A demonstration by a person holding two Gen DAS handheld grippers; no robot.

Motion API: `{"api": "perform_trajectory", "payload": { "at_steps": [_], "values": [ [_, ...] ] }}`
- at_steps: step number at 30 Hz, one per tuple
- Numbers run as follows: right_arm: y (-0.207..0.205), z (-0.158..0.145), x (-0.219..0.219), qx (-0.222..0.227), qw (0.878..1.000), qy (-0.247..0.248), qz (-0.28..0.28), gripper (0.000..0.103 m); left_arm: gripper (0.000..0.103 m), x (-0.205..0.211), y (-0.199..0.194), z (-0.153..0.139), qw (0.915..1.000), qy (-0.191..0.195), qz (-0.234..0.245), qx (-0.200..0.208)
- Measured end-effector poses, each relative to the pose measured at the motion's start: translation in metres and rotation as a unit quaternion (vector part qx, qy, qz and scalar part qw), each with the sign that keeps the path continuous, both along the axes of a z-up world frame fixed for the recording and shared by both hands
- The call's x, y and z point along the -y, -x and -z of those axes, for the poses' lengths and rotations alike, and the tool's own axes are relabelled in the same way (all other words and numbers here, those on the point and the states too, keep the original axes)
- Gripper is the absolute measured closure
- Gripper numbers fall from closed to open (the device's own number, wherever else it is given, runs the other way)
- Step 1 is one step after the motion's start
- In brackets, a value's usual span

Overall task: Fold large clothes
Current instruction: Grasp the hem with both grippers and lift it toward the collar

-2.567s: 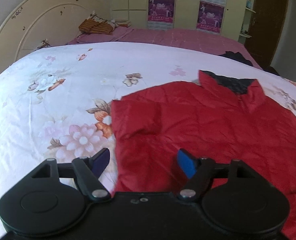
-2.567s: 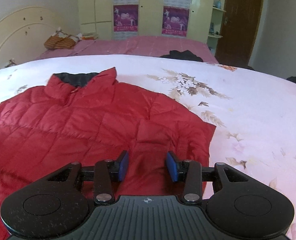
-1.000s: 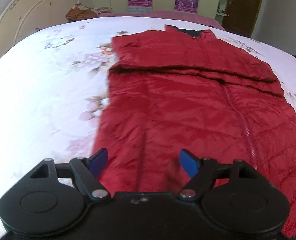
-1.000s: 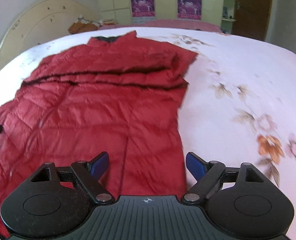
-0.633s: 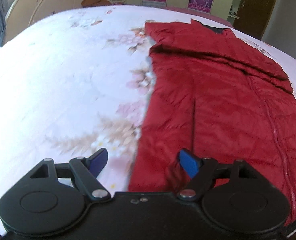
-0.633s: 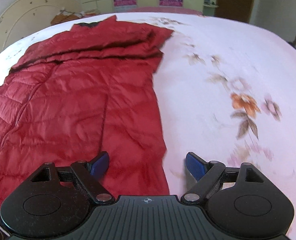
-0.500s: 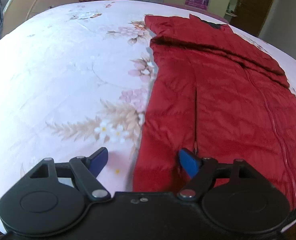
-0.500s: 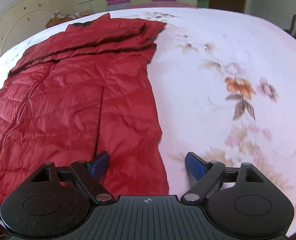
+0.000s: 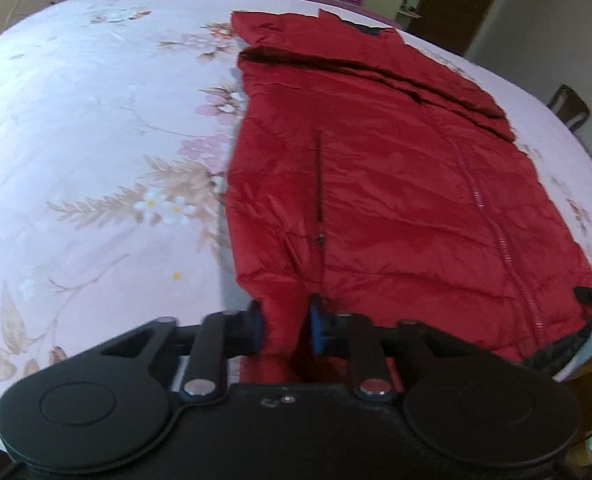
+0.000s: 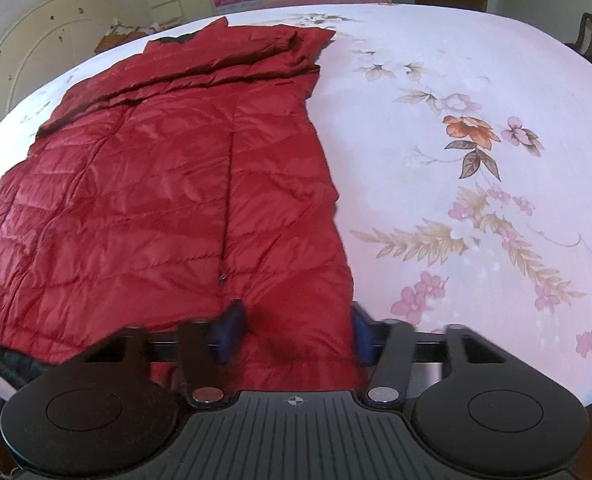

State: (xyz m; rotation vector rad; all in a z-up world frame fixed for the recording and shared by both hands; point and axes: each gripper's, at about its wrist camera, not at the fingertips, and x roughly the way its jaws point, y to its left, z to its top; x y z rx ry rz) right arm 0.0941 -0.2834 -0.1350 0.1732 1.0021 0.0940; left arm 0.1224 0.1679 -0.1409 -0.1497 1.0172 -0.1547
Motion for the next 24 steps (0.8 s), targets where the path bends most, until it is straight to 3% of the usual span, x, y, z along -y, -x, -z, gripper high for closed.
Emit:
{"api": "perform_trajectory", "payload": {
  "at_steps": [3, 4, 8, 12, 24],
  "values": [
    [0.001, -0.002, 0.002, -0.007, 1.000, -0.027, 0.002, 0.089, 0.091, 0.001, 0.001, -0.003, 0.9999, 0.010, 0.011, 0.005],
    [0.001, -0.003, 0.003, -0.009, 0.999, -0.038, 0.005, 0.092, 0.092, 0.000, 0.002, -0.005, 0.9998, 0.017, 0.011, 0.007],
    [0.003, -0.016, 0.003, 0.009, 0.998, -0.062, 0.009, 0.095, 0.094, -0.005, 0.002, -0.022, 0.9982, 0.050, -0.003, 0.032],
    [-0.002, -0.043, 0.003, 0.056, 0.996, -0.067, 0.011, 0.095, 0.095, -0.010, -0.003, -0.045, 0.9942, 0.079, -0.013, 0.072],
    [-0.080, -0.099, 0.005, 0.172, 0.983, -0.063, 0.030, 0.095, 0.095, -0.001, -0.077, -0.101, 0.9801, 0.088, -0.027, 0.176]
  ]
}}
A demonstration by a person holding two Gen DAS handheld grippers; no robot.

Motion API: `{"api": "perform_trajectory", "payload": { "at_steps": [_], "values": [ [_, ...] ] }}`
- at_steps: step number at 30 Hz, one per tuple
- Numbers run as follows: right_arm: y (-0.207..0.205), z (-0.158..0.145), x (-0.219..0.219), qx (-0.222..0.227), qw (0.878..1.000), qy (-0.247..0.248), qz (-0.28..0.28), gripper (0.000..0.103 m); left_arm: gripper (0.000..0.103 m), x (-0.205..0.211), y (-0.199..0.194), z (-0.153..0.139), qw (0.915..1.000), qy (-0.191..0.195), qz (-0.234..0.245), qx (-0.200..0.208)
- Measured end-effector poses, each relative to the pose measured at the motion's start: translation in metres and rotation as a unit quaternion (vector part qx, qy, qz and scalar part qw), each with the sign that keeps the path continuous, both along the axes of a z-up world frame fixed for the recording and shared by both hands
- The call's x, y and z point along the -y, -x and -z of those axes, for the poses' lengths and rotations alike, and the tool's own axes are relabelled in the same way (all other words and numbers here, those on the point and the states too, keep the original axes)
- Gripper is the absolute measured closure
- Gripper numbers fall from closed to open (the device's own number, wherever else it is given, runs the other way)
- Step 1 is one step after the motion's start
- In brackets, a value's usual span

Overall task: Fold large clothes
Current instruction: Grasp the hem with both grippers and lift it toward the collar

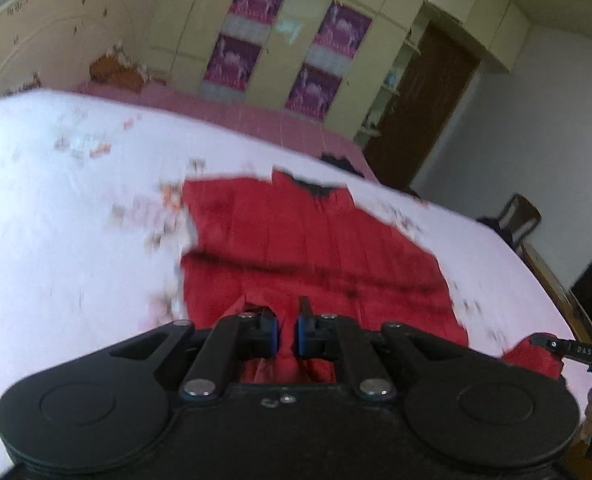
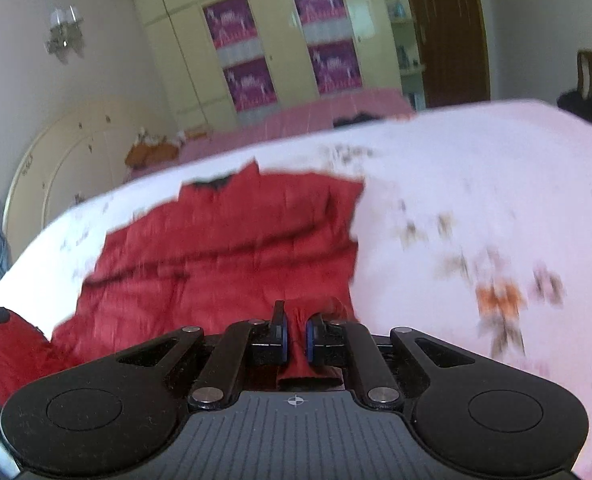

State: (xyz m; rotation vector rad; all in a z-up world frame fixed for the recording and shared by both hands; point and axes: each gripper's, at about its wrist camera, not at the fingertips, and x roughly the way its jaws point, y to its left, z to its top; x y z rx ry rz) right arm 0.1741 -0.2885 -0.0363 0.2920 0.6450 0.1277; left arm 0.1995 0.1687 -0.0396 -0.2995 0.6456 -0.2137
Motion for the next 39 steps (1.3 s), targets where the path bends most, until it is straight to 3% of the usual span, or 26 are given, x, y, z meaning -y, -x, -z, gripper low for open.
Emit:
{"api": "perform_trajectory", "payload": {
  "at_steps": [11, 23, 30, 38, 39],
  "values": [
    [-0.147, -0.011, 0.010, 0.033, 0.999, 0.000, 0.043, 0.095, 0.095, 0.024, -0.139, -0.016, 0.9977, -0.046, -0.036, 0.035],
    [-0.295, 0.026, 0.014, -0.021, 0.999, 0.008, 0.047, 0.095, 0.095, 0.030, -0.255, 0.013, 0.9912, -0.101, -0.085, -0.002],
    [-0.345, 0.063, 0.014, -0.072, 0.996, 0.004, 0.047, 0.095, 0.094, 0.032, -0.292, 0.039, 0.9860, -0.128, -0.098, -0.040],
    [-0.371, 0.079, 0.019, -0.091, 0.994, -0.019, 0.060, 0.095, 0.088, 0.035, -0.317, 0.058, 0.9798, -0.151, -0.117, -0.058],
    [-0.374, 0.080, 0.020, -0.095, 0.993, -0.028, 0.063, 0.091, 0.087, 0.034, -0.320, 0.060, 0.9793, -0.149, -0.121, -0.063]
  ]
}}
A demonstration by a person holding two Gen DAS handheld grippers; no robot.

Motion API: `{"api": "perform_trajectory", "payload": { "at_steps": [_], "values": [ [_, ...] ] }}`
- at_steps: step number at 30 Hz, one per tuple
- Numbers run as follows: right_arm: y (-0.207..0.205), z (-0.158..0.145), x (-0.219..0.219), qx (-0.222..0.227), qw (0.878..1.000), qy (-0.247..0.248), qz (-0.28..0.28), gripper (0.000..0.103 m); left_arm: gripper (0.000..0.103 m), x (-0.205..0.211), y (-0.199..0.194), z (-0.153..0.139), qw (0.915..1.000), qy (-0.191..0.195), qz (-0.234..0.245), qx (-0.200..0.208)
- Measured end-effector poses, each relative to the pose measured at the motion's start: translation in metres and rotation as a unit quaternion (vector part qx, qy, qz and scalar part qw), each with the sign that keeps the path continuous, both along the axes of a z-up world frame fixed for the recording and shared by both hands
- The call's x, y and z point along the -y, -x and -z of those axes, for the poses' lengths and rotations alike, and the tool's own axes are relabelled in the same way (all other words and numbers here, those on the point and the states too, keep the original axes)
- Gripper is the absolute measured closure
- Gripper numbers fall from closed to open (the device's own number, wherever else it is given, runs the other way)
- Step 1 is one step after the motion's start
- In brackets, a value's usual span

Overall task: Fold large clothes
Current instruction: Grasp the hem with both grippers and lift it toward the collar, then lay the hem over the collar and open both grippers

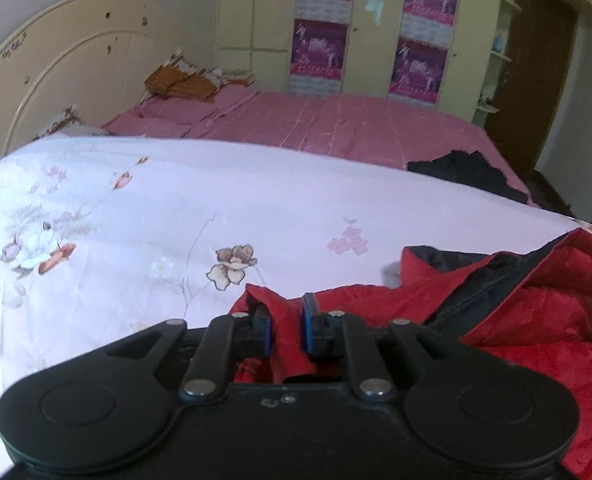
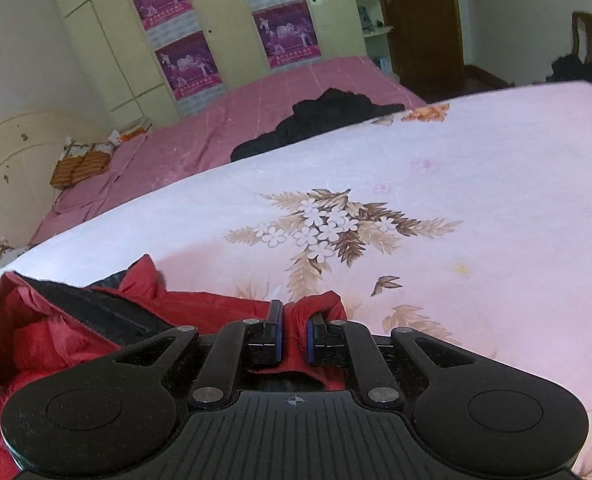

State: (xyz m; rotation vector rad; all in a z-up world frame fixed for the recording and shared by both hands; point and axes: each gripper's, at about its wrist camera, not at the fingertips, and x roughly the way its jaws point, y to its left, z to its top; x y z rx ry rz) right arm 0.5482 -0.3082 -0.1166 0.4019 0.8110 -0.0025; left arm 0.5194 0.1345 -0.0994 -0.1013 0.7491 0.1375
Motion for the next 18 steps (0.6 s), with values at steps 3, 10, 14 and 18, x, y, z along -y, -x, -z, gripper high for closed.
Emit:
{"api": "perform_trajectory", "payload": {
  "at_steps": [3, 10, 14, 18],
  "values": [
    [-0.004, 0.000, 0.006, 0.007, 0.999, -0.038, 0.016, 0.043, 0.085, -0.006, -0.005, 0.001, 0.9997, 0.022, -0.012, -0.004],
    [-0.002, -0.018, 0.000, 0.050, 0.999, -0.006, 0.019, 0.018, 0.075, -0.015, -0.001, -0.016, 0.9974, 0.065, -0.022, 0.020],
    [0.008, -0.029, -0.007, 0.080, 0.996, 0.024, 0.010, 0.018, 0.064, -0.015, 0.002, -0.022, 0.9969, 0.068, -0.022, 0.032],
    [0.018, -0.041, -0.015, 0.098, 0.994, 0.039, -0.013, 0.018, 0.003, -0.014, 0.015, -0.033, 0.9955, 0.034, -0.036, 0.081]
  ]
}}
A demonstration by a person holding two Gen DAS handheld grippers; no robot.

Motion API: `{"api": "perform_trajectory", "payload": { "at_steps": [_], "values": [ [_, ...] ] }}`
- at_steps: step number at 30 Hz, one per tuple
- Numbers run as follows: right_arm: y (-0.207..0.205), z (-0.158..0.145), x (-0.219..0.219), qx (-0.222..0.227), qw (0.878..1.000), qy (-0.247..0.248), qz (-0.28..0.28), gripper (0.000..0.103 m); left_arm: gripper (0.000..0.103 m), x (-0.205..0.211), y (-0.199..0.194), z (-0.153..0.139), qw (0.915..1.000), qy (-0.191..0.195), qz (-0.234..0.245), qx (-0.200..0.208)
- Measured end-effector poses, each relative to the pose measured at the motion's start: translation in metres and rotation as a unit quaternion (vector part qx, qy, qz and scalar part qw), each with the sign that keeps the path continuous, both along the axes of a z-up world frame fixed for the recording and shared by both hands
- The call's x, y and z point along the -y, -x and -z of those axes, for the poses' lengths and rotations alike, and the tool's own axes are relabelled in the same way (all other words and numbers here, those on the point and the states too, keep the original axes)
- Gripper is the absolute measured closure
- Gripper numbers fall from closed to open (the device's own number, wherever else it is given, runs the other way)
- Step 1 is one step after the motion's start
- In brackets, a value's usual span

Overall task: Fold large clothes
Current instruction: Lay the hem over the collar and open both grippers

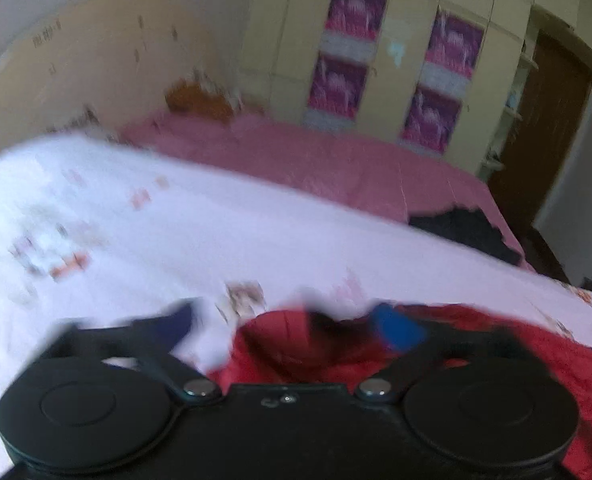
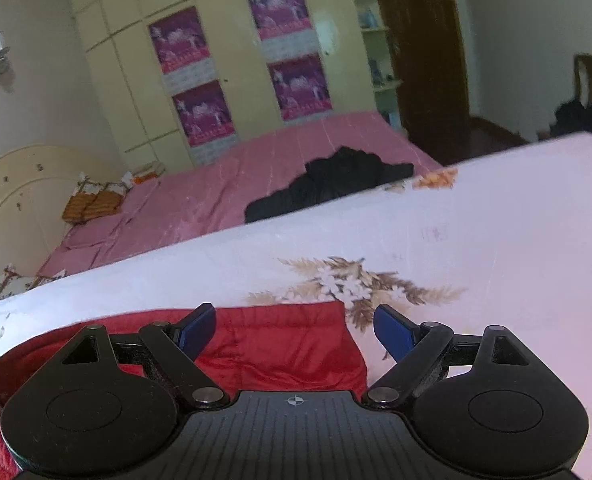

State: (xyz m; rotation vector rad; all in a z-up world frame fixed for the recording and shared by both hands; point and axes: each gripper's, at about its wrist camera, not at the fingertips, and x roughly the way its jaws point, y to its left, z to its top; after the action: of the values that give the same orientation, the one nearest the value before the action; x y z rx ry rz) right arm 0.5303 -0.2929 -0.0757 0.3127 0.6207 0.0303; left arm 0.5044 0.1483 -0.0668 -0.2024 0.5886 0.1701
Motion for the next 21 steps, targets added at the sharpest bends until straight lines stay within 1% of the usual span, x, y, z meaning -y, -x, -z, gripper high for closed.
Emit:
{"api": "perform_trajectory", "payload": {
  "at_steps": [1, 3, 6, 8, 9, 10, 11, 12, 13, 14, 15, 16, 18, 20, 21],
  "values": [
    [0.002, -0.001, -0.004, 0.000, 1.000, 0.007, -0.011, 0.018, 0.002, 0.002, 0.004, -0.003, 0.9997, -0.013, 0.009, 0.017],
    [0.008, -0.002, -0.018, 0.000, 0.999, 0.030, -0.033, 0.018, 0.003, 0.008, 0.007, -0.006, 0.9991, -0.036, 0.021, 0.011],
    [0.018, 0.003, -0.040, 0.004, 0.997, 0.053, -0.057, 0.018, 0.008, 0.022, 0.017, -0.004, 0.9973, -0.046, 0.055, 0.015],
    [0.022, 0.010, -0.057, 0.007, 0.996, 0.059, -0.068, 0.018, 0.018, 0.045, 0.021, 0.004, 0.9933, -0.069, 0.092, 0.011],
    [0.022, 0.015, -0.067, 0.008, 0.995, 0.067, -0.073, 0.020, 0.021, 0.054, 0.023, 0.010, 0.9911, -0.080, 0.107, 0.008],
    [0.022, 0.019, -0.075, 0.010, 0.994, 0.074, -0.078, 0.034, 0.025, 0.066, 0.022, 0.017, 0.9881, -0.093, 0.122, 0.000],
    [0.021, 0.024, -0.085, 0.007, 0.993, 0.078, -0.084, 0.043, 0.031, 0.075, 0.020, 0.023, 0.9860, -0.101, 0.133, -0.009],
    [0.019, 0.029, -0.092, 0.001, 0.993, 0.078, -0.088, 0.053, 0.036, 0.083, 0.017, 0.030, 0.9844, -0.106, 0.139, -0.020],
    [0.016, 0.034, -0.098, -0.002, 0.993, 0.075, -0.091, 0.054, 0.043, 0.089, 0.014, 0.037, 0.9836, -0.110, 0.140, -0.028],
    [0.013, 0.038, -0.106, -0.004, 0.993, 0.073, -0.094, 0.054, 0.049, 0.092, 0.012, 0.043, 0.9830, -0.116, 0.139, -0.032],
    [0.011, 0.041, -0.112, -0.004, 0.992, 0.074, -0.099, 0.054, 0.051, 0.096, 0.010, 0.050, 0.9821, -0.125, 0.137, -0.035],
    [0.009, 0.044, -0.119, -0.005, 0.991, 0.079, -0.106, 0.054, 0.053, 0.099, 0.007, 0.056, 0.9813, -0.131, 0.136, -0.039],
    [0.001, 0.055, -0.135, -0.009, 0.986, 0.110, -0.123, 0.054, 0.051, 0.101, 0.005, 0.068, 0.9805, -0.138, 0.132, -0.046],
    [-0.011, 0.072, -0.137, -0.025, 0.985, 0.130, -0.115, 0.054, 0.051, 0.098, 0.003, 0.077, 0.9814, -0.143, 0.121, -0.044],
    [-0.019, 0.080, -0.132, -0.034, 0.985, 0.131, -0.103, 0.054, 0.050, 0.094, 0.002, 0.080, 0.9823, -0.143, 0.112, -0.045]
  ]
}}
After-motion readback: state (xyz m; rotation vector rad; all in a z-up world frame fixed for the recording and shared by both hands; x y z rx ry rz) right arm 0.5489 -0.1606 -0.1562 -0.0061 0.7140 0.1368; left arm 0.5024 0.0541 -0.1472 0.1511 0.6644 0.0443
